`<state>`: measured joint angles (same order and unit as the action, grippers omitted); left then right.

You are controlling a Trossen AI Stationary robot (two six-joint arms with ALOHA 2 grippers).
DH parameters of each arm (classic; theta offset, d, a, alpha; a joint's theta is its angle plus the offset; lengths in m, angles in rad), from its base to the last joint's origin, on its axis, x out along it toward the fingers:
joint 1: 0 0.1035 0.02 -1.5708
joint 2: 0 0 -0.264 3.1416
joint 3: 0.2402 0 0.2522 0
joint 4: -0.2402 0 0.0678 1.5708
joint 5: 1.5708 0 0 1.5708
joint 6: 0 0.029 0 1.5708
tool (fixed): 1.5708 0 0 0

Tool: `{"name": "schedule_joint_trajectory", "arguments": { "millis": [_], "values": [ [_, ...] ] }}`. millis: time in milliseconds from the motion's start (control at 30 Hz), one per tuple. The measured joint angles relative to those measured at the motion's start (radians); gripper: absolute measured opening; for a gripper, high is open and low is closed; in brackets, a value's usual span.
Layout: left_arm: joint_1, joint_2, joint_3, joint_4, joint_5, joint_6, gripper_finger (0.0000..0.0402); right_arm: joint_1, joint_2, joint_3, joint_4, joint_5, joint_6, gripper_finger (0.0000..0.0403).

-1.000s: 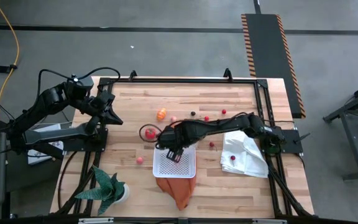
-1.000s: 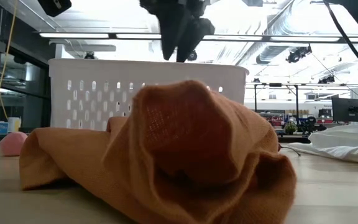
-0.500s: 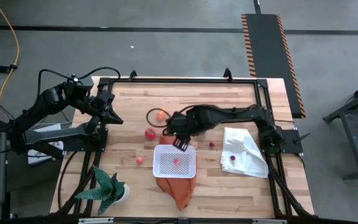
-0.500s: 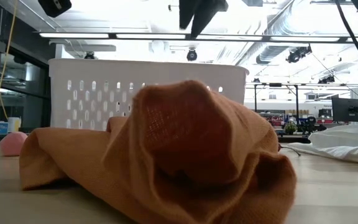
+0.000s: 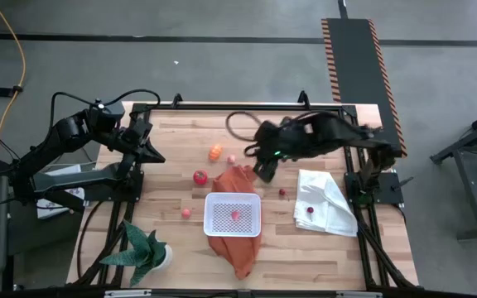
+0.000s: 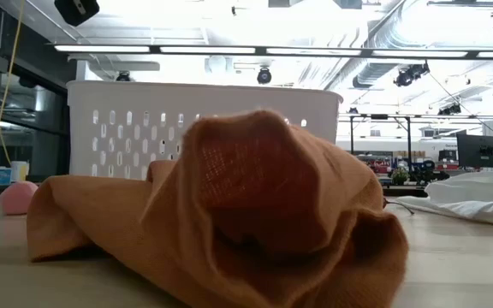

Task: Pick and placing Produce into tupperware
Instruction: Put the red raspberry into the white basket

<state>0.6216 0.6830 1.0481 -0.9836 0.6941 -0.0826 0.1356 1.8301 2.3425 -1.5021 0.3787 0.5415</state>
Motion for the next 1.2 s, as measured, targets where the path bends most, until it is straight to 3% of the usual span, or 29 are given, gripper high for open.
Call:
{"name": "schedule_joint_trajectory", "arguments": {
  "millis": [400,800,1000,1200],
  "values": [
    [0.000,0.000,0.000,0.000,-0.061,0.000,0.0001,0.000,-0.125,-0.001,-0.072,0.173,-0.001,0.0204],
    [0.000,0.010,0.000,0.001,-0.086,-0.026,0.0001,-0.005,-0.132,-0.030,-0.062,0.179,-0.048,0.0204],
    [0.000,0.018,0.000,0.002,-0.086,-0.027,0.0001,0.011,-0.186,-0.261,0.001,0.172,0.008,0.0204],
    [0.000,0.022,0.000,0.002,-0.086,-0.027,0.0001,0.017,-0.317,-0.637,0.310,0.088,0.066,0.0204]
  ]
}}
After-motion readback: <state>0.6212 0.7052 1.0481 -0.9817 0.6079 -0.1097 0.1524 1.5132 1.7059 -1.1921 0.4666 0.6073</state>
